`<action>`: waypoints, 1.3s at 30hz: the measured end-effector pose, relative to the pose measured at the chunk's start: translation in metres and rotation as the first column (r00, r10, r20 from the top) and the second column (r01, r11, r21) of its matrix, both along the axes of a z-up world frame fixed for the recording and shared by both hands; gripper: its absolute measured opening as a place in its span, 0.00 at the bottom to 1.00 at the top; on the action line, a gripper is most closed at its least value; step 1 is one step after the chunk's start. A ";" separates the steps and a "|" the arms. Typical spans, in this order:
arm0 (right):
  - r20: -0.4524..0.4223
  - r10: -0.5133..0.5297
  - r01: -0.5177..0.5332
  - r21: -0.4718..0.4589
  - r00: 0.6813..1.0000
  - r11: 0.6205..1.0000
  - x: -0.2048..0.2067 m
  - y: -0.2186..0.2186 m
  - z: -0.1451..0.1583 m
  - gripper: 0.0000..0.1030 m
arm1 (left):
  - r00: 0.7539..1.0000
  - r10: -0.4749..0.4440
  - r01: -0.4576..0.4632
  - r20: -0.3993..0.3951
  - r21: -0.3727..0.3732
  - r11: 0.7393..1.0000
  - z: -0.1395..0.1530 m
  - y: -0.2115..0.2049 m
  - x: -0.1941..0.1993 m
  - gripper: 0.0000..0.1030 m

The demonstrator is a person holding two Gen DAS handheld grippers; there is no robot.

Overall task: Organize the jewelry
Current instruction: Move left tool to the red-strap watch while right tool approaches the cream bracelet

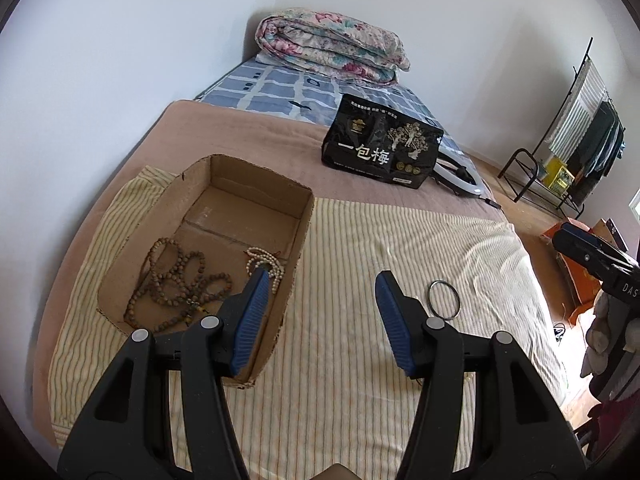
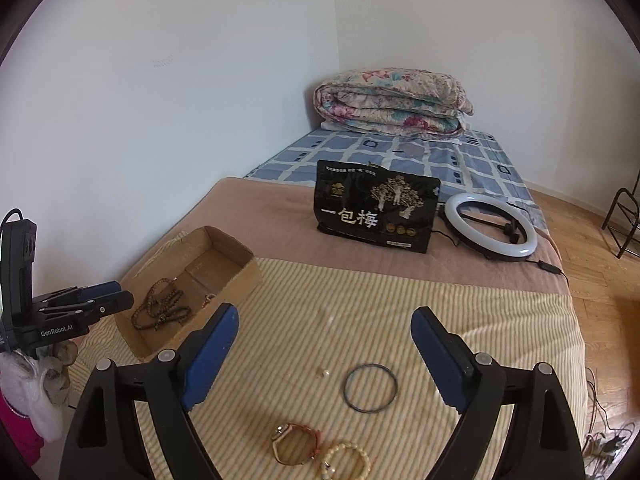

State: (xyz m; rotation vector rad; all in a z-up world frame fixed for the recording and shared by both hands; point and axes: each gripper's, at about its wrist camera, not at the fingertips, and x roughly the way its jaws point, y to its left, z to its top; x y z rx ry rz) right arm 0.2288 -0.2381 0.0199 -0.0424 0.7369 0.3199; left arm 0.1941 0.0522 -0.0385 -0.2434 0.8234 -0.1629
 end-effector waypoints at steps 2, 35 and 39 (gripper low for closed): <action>-0.008 -0.022 0.022 -0.003 1.000 1.000 -0.007 -0.015 -0.005 0.87 | 1.000 -0.015 0.015 -0.006 -0.001 1.000 -0.001 -0.007 -0.001 0.54; -0.257 -0.027 0.021 -0.026 0.966 0.999 -0.059 -0.086 -0.134 0.86 | 0.934 -0.269 0.268 -0.235 -0.038 0.963 -0.094 -0.135 -0.003 0.52; -0.306 -0.002 -0.001 -0.009 0.952 1.000 -0.056 -0.082 -0.154 0.78 | 0.919 -0.295 0.300 -0.261 -0.022 0.954 -0.106 -0.146 -0.002 0.48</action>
